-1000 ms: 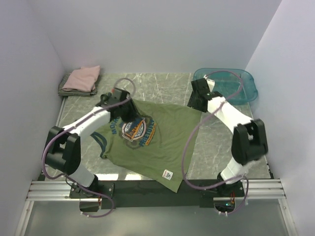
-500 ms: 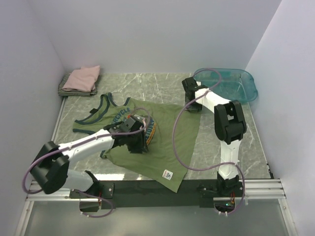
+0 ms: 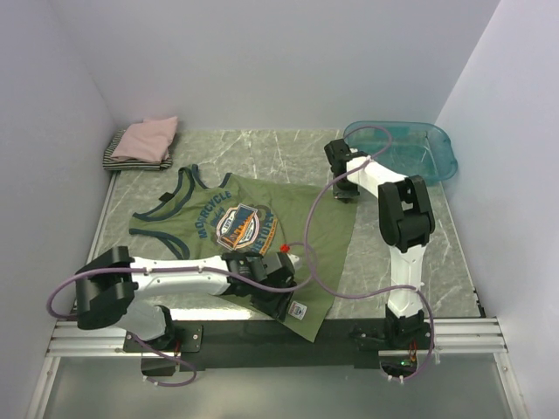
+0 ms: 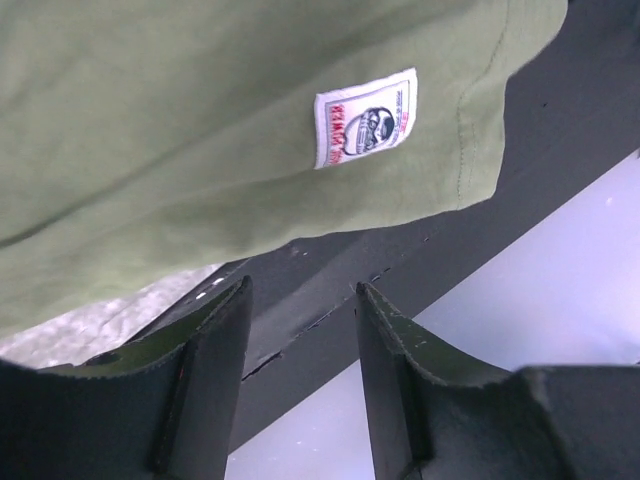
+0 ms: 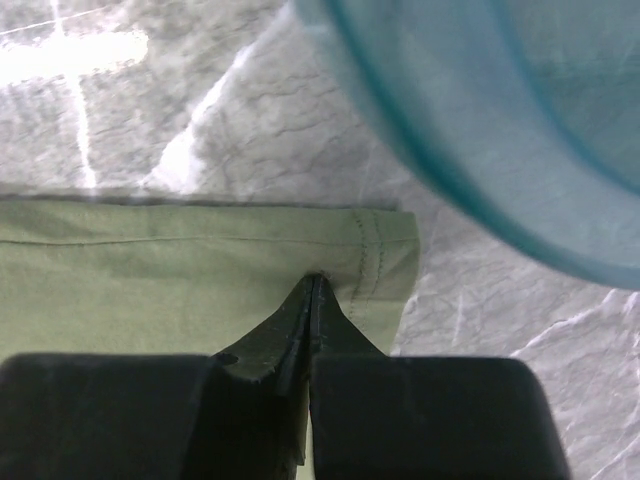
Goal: Fold and stack the tank tops
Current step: Flatten the tank top out
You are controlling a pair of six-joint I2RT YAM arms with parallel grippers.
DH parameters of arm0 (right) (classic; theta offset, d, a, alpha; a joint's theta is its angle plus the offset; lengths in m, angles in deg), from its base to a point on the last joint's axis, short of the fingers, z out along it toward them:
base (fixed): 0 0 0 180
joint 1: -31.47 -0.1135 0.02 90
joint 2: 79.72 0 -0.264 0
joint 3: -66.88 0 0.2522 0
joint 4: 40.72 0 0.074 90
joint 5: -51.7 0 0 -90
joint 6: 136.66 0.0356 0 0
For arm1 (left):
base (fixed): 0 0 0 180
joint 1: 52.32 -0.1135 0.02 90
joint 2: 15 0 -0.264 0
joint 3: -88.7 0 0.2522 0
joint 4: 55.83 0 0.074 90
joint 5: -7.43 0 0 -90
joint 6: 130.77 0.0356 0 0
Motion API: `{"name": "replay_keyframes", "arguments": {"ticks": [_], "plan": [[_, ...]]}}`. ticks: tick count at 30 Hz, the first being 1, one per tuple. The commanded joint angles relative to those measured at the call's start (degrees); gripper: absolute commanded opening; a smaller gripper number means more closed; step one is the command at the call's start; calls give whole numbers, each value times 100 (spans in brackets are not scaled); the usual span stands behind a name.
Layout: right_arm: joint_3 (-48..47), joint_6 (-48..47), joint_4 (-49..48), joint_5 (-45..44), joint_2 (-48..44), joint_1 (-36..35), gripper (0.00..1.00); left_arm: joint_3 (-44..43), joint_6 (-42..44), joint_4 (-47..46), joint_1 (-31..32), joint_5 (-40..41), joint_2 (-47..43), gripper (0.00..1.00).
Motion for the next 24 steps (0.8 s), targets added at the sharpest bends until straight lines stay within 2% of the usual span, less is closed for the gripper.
{"name": "replay_keyframes", "arguments": {"ticks": [1,9,18,20,24], "plan": [[-88,65,94,-71,-165,119,0,-262,180,-252,242,221,215,52],[-228,74,103,26,-166,146,0,-333,-495,-630,506,634,620,56],[-220,118,15,167,-245,146,0,-561,-1077,-191,691,1487,910,56],[-246,135,15,184,-262,164,0,-614,-1129,-191,778,1531,1059,54],[-299,135,24,184,-262,172,0,-667,-1279,-16,1016,1698,1306,35]]}}
